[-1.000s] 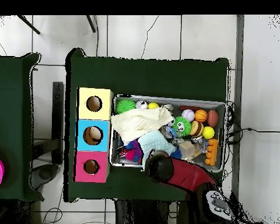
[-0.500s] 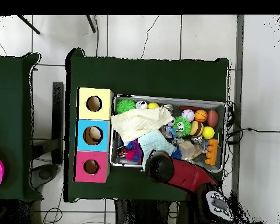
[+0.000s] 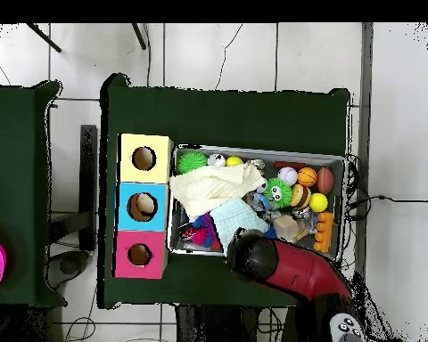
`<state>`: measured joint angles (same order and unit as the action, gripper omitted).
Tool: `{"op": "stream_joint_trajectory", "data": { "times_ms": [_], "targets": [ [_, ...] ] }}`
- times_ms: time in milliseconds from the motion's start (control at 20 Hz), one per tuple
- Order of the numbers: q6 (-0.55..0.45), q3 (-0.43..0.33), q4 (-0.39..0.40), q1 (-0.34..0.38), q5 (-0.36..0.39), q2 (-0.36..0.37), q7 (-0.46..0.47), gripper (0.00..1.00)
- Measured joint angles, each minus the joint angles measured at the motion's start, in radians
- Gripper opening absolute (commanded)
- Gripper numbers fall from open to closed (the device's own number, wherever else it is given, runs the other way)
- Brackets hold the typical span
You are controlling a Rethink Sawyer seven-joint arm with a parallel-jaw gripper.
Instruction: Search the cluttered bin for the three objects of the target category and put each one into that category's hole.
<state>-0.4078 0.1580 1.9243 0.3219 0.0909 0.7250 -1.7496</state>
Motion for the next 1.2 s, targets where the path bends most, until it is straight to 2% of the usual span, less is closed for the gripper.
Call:
{"op": "stream_joint_trajectory", "data": {
  "times_ms": [100,650,900,1200],
  "targets": [
    [-0.054,0.002,0.000,0.004,0.000,0.045,0.000,0.00],
    [-0.060,0.000,0.001,0.031,0.001,0.085,0.000,0.00],
    [-0.069,-0.013,0.001,0.094,0.001,0.115,0.000,0.00],
    [-0.183,-0.024,-0.020,0.209,0.002,0.188,0.000,0.00]
  ]
}}
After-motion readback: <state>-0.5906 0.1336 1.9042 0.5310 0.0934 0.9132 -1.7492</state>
